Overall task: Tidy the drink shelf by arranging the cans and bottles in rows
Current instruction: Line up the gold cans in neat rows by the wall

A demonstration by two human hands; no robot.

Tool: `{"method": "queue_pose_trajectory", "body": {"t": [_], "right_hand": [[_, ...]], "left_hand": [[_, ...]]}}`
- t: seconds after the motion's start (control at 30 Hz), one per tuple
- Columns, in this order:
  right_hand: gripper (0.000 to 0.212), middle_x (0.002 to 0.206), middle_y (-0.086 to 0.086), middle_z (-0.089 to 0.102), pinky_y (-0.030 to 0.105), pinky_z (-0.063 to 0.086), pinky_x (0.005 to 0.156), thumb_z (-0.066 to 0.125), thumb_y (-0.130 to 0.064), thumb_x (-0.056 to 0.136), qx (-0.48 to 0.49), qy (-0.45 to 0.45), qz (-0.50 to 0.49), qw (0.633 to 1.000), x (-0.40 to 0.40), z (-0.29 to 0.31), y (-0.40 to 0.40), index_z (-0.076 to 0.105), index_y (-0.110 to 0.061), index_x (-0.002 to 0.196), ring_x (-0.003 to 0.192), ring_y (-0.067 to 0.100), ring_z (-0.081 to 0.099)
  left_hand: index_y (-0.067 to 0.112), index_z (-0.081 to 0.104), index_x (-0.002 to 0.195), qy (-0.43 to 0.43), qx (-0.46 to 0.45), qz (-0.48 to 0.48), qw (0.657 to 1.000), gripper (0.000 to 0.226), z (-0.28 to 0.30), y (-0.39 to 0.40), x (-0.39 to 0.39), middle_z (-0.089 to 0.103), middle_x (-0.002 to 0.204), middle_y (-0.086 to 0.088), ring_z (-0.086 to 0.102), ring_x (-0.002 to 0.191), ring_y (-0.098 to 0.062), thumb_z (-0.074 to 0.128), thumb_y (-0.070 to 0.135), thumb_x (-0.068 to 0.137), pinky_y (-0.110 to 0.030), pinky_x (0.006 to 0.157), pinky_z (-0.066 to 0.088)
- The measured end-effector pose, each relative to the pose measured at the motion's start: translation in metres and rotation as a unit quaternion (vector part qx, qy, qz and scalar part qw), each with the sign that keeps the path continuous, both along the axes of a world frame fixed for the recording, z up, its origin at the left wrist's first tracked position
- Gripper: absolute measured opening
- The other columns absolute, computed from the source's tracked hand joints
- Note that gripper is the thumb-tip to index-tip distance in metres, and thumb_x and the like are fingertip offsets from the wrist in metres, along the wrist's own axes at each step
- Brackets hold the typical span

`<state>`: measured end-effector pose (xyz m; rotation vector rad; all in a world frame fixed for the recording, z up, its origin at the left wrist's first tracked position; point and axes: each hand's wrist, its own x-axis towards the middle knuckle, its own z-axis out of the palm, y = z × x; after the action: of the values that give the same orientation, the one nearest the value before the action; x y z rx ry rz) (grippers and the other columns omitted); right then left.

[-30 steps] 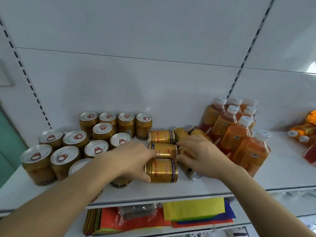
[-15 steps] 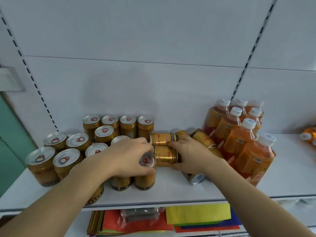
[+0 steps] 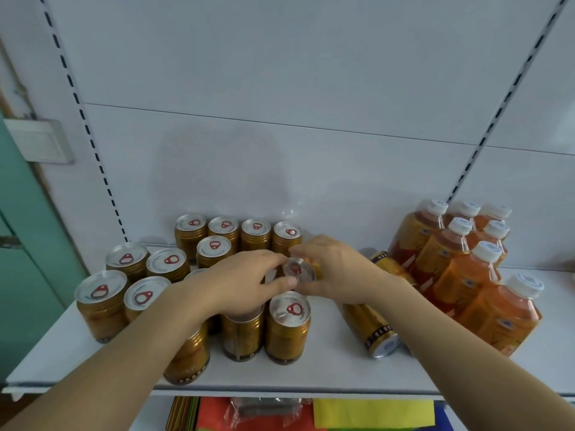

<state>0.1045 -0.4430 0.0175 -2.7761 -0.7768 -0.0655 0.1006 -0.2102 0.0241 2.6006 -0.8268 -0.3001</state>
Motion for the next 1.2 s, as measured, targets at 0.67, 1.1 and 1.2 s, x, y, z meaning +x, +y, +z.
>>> {"method": "queue_pose_trajectory", "body": {"t": [0.67, 1.1, 1.2], "right_hand": [[0.087, 0.147, -0.006, 0.057, 0.050, 0.037, 0.120, 0.076, -0.067, 0.079, -0.171, 0.037, -0.103, 0.979, 0.048, -0.040, -0.051, 0.043, -0.037, 0.153, 0.142, 0.025, 0.044], [0.083, 0.121, -0.009, 0.059, 0.037, 0.053, 0.100, 0.081, -0.069, 0.065, 0.054, 0.050, -0.173, 0.982, 0.043, -0.034, -0.043, 0.050, -0.032, 0.133, 0.113, 0.014, 0.057], [0.078, 0.124, -0.013, 0.062, 0.044, 0.053, 0.104, 0.078, -0.071, 0.068, 0.079, 0.069, -0.148, 0.983, 0.046, -0.045, -0.041, 0.056, -0.033, 0.132, 0.119, 0.014, 0.056]], "left_hand": [[0.032, 0.060, 0.103, -0.033, 0.068, -0.008, 0.997, 0.028, -0.005, -0.030, 0.028, 0.062, 0.099, 0.009, 0.062, 0.088, -0.010, 0.058, 0.060, 0.098, -0.037, 0.077, 0.056], [0.028, 0.053, 0.145, 0.003, 0.021, 0.027, 0.999, 0.060, -0.006, -0.019, 0.034, 0.061, 0.142, 0.004, 0.061, 0.125, -0.017, 0.060, 0.063, 0.097, -0.042, 0.102, 0.055], [0.034, 0.027, 0.164, 0.000, -0.005, 0.027, 1.000, 0.076, -0.006, -0.022, 0.036, 0.040, 0.166, 0.005, 0.046, 0.146, -0.019, 0.058, 0.061, 0.100, -0.038, 0.111, 0.047]]}}
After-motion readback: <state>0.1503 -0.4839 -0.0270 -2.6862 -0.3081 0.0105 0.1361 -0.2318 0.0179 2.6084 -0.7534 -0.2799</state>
